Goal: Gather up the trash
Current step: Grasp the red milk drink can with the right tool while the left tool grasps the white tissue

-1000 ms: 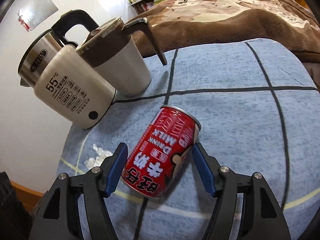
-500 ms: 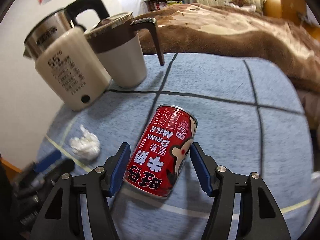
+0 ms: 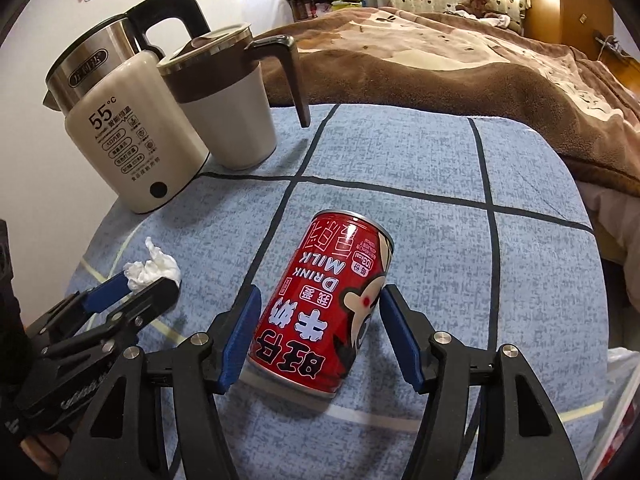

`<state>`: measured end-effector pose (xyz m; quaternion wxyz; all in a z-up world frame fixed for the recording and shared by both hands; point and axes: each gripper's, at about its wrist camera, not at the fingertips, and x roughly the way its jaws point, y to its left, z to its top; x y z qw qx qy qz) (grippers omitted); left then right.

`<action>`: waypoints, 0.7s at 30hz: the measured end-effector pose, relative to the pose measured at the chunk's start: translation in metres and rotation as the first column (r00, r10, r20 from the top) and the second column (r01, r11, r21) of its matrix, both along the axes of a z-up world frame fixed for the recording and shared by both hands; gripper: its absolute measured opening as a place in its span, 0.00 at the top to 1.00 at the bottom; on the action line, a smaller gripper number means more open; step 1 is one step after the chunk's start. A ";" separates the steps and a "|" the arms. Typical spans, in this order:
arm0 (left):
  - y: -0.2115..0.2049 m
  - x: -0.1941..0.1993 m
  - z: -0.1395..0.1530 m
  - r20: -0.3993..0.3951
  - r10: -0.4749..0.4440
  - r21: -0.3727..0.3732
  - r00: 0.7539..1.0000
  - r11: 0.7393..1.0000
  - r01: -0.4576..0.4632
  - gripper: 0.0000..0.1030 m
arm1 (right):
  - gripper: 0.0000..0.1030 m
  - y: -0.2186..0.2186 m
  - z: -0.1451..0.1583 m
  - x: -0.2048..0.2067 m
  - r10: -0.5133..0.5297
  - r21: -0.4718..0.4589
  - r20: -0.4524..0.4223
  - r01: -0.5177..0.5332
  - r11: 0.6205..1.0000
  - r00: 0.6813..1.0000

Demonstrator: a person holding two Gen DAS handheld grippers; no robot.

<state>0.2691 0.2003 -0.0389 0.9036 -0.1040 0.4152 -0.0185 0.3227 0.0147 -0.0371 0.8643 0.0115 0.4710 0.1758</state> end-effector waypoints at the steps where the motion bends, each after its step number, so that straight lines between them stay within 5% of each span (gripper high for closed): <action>1: 0.000 0.001 0.000 -0.002 -0.001 0.002 1.000 1.000 0.001 0.50 | 0.40 0.000 0.000 -0.001 -0.001 0.000 0.002 0.001 1.000 1.000; 7: -0.002 0.004 -0.002 -0.018 0.000 0.016 1.000 1.000 0.000 0.63 | 0.40 -0.004 0.001 -0.007 -0.011 0.013 0.012 0.011 1.000 1.000; 21: -0.026 -0.026 0.019 0.031 -0.051 -0.008 0.998 0.999 0.052 0.65 | 0.48 -0.028 0.013 -0.036 -0.019 0.070 0.057 0.015 0.997 0.998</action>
